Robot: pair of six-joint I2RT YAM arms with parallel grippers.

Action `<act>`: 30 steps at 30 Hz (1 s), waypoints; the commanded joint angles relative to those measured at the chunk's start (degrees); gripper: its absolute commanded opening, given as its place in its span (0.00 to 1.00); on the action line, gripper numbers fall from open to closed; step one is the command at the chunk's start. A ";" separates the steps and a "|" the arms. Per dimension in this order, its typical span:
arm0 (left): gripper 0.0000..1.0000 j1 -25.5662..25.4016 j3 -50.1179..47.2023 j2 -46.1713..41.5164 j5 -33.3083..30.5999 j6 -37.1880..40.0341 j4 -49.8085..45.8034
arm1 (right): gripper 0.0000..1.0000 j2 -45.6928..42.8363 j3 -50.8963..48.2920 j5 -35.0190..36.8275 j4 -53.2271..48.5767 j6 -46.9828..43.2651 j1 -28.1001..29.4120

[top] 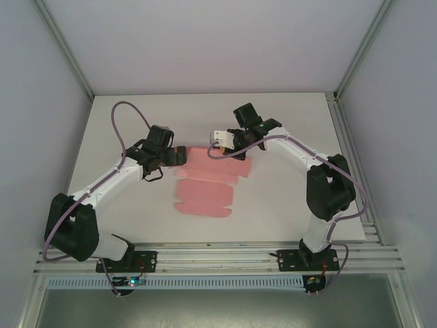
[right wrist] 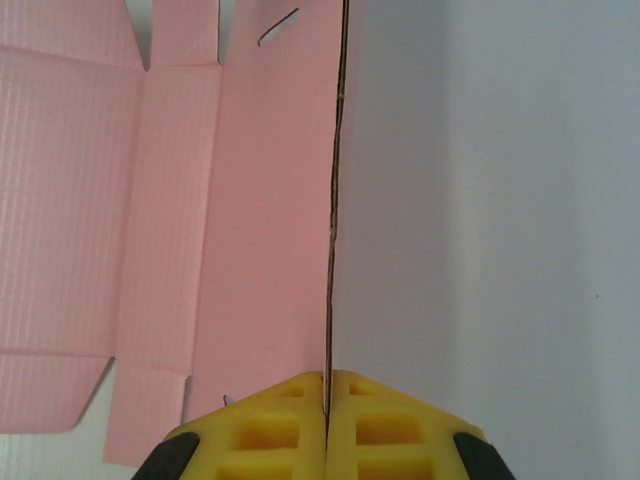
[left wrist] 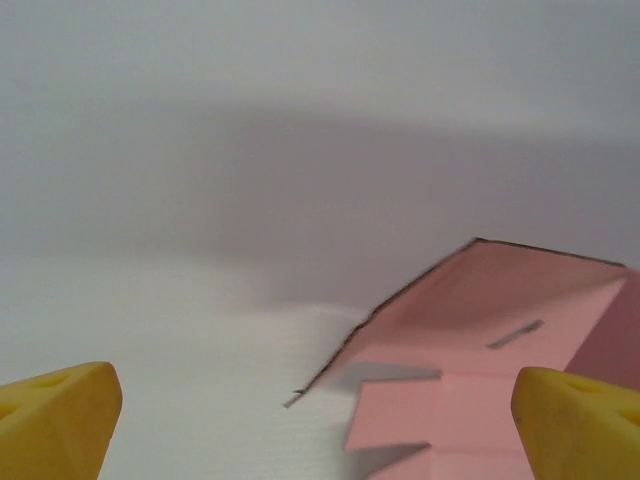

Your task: Assemble paper box

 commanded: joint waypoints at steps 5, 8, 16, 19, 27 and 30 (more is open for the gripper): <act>1.00 -0.11 0.01 1.16 11.08 0.73 9.14 | 0.00 -1.20 -0.77 -2.56 0.62 1.30 0.93; 1.00 -0.27 0.23 2.21 9.50 0.02 9.29 | 0.00 -1.53 -1.23 -2.71 1.48 1.63 1.73; 1.00 -1.99 -0.21 4.90 1.99 -6.81 13.00 | 0.00 -2.92 -2.77 -8.45 3.11 2.94 2.23; 1.00 -2.25 -0.37 4.87 2.02 -8.19 14.89 | 0.00 -3.19 -3.04 -7.17 3.49 3.24 2.36; 1.00 -2.11 -3.05 -4.74 -1.23 -5.01 4.79 | 0.00 -7.69 -8.80 14.92 16.20 7.54 2.75; 1.00 -1.48 -6.29 -11.27 -3.38 -6.04 1.76 | 0.00 -10.67 -12.77 18.05 21.90 8.23 2.93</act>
